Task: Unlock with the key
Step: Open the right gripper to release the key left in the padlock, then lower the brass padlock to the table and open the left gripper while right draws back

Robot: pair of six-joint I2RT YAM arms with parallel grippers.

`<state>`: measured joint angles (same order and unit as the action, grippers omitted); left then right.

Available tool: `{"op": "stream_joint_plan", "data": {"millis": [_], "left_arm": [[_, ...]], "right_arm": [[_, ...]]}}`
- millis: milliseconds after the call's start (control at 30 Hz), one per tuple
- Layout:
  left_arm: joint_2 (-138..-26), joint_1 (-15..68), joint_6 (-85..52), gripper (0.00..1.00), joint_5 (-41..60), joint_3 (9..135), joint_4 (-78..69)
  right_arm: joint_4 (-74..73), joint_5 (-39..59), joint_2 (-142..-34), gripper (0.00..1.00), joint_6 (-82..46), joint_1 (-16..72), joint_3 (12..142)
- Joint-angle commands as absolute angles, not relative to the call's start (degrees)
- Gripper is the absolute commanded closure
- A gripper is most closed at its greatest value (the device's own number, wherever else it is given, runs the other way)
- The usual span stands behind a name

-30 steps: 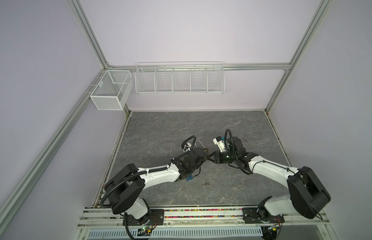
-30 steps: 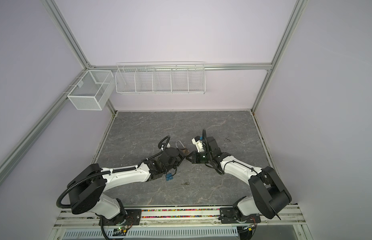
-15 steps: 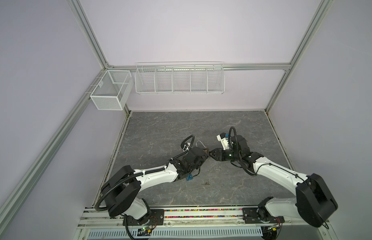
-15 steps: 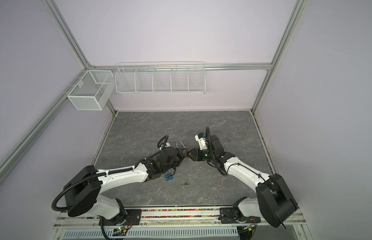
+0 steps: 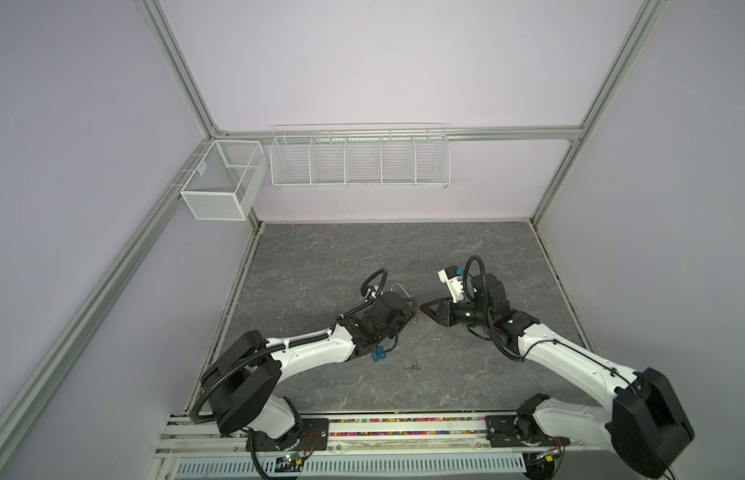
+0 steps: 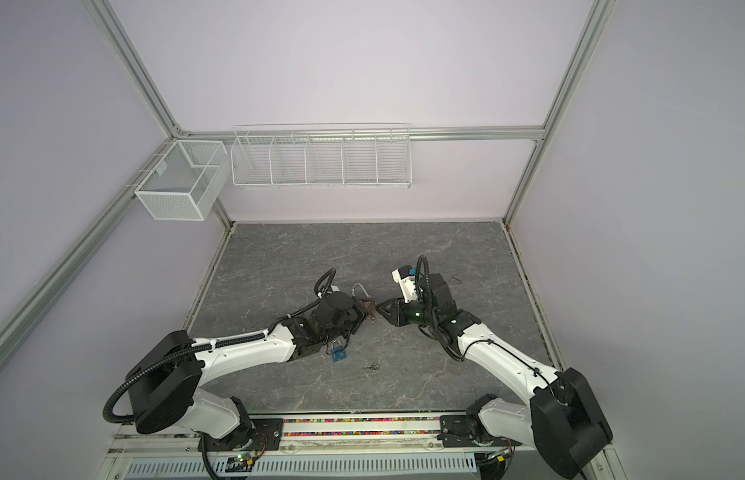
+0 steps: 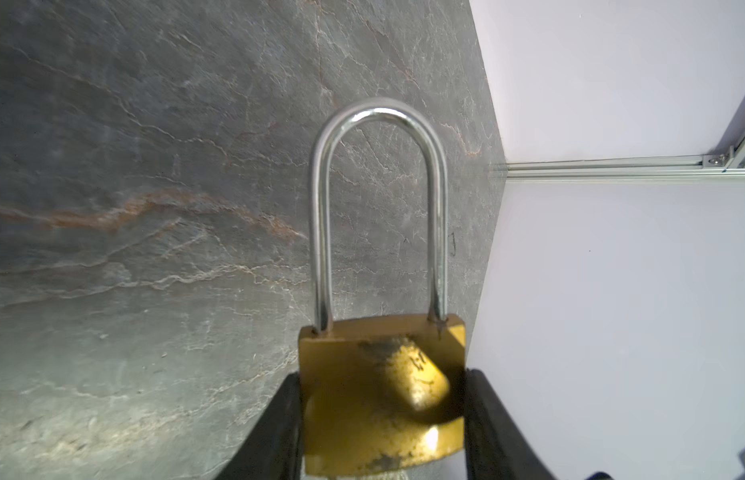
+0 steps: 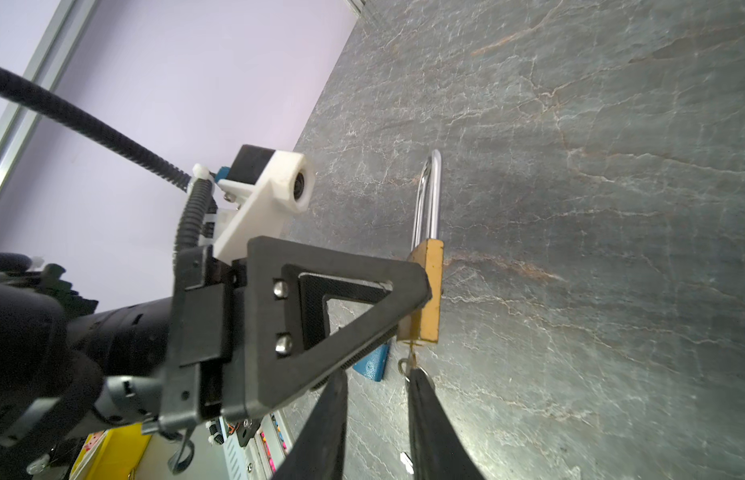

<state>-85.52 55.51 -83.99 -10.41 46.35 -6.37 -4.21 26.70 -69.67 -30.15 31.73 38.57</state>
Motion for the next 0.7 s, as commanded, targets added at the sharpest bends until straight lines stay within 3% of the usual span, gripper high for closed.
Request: {"op": "stream_joint_plan", "data": {"millis": [0, 667], "left_arm": [[-82.5, 55.3, -85.1, 1.0, -11.4, 45.6, -12.9], [-79.9, 55.3, -86.0, 1.0, -13.1, 44.6, -14.7]], "right_arm": [[-7.8, 27.9, -70.9, 0.73, -31.1, 32.7, 37.9], [-5.2, 22.7, -73.7, 0.75, -29.4, 35.2, 38.2]]}}
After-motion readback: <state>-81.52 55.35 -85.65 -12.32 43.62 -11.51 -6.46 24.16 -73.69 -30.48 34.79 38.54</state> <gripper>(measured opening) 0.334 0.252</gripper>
